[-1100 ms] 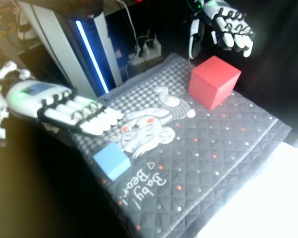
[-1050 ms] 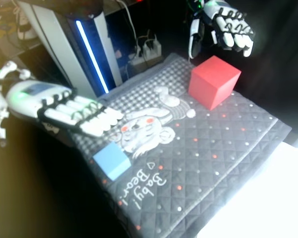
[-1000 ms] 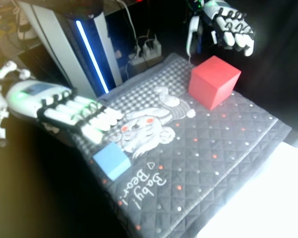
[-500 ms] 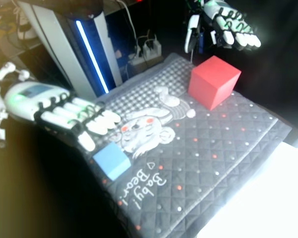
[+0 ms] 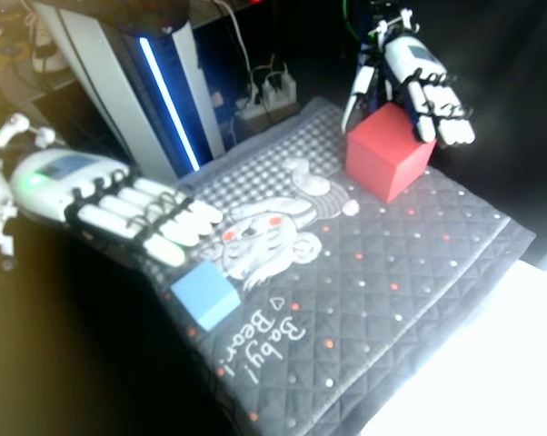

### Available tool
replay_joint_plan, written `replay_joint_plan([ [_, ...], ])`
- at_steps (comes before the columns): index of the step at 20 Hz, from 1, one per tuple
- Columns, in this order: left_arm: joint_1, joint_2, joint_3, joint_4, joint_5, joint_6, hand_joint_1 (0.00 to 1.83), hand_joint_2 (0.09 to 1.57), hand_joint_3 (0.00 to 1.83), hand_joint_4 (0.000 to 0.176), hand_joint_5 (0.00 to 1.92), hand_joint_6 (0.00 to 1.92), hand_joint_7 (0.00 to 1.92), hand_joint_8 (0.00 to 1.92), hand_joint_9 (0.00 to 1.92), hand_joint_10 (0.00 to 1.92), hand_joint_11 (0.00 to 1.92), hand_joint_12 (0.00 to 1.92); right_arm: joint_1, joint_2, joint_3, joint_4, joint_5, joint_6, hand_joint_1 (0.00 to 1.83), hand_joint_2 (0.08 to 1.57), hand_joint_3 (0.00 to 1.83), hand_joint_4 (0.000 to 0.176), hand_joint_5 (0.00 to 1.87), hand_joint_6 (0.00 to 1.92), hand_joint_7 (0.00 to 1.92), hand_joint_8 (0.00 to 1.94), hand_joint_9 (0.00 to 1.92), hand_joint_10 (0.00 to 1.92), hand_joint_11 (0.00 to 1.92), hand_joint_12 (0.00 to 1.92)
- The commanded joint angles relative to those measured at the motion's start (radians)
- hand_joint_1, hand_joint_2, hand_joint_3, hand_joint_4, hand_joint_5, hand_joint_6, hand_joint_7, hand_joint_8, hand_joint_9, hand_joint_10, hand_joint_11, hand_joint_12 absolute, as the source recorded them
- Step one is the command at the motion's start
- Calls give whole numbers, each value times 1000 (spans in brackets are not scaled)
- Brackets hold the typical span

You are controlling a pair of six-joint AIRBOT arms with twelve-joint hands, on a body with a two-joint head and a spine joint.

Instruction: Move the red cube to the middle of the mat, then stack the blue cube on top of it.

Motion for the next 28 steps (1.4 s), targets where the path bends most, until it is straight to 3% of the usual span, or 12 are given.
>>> replay_joint_plan([
  [1,-11,-4,7,-5,-96,2,1067,970,33,176,109,28,90,11,119,45,0,1189,8,4,2,-1,129,1,556,1300,6,0,0,0,0,0,0,0,23,13],
  [3,-11,-3,7,4,-90,1,1146,976,24,142,286,77,180,30,203,85,0,1363,6,4,3,1,129,1,554,1329,14,0,0,0,0,0,0,0,18,15],
  [5,-11,-2,7,10,-87,-3,1192,1011,7,164,369,71,285,24,126,683,0,1505,5,4,4,2,129,1,539,1342,14,0,0,0,0,0,0,0,17,24],
  [6,-11,-2,7,12,-93,-8,1231,1014,4,138,392,103,343,58,169,965,0,1691,5,4,4,2,129,1,545,1347,14,0,0,0,0,0,0,0,3,20],
  [7,-11,-2,6,16,-104,-20,1288,1011,2,100,336,490,265,452,201,1309,199,1875,4,4,4,4,129,1,517,1344,11,0,0,0,0,0,0,0,0,20],
  [10,-11,2,6,32,-157,-56,1331,1071,13,124,100,1369,30,1298,214,1795,507,1921,2,4,4,5,129,1,553,1333,2,4,0,0,0,0,0,0,0,0],
  [13,-23,13,0,47,-224,-82,1330,1115,18,84,34,1424,0,1348,108,1829,358,1921,2,4,5,8,129,1,456,1341,3,6,0,0,0,0,0,0,24,16],
  [14,-36,15,-4,57,-240,-82,1343,1110,11,30,77,1295,29,1300,162,1755,369,1921,2,4,5,9,129,1,466,1336,0,23,0,0,0,0,0,0,38,29],
  [16,-80,13,-5,84,-243,-82,1406,1105,4,74,126,1254,0,1408,153,1883,356,1921,2,4,6,11,129,1,521,1341,1,13,0,0,0,0,0,0,4,27],
  [18,-121,-1,4,111,-220,-82,1391,1105,2,54,103,1340,0,1445,181,1858,360,1921,2,4,6,12,129,1,543,1355,6,0,0,0,0,0,0,0,0,4],
  [22,-234,-81,54,157,-93,-82,1272,1140,16,106,156,1258,0,1464,142,1878,342,1921,1,2,8,14,129,1,554,1354,3,0,0,0,0,0,0,0,0,0],
  [28,-292,-206,127,197,82,-116,1202,1065,0,81,154,1281,233,991,330,1415,383,1823,0,-4,9,15,129,1,527,1349,0,0,0,0,0,0,0,0,0,0],
])
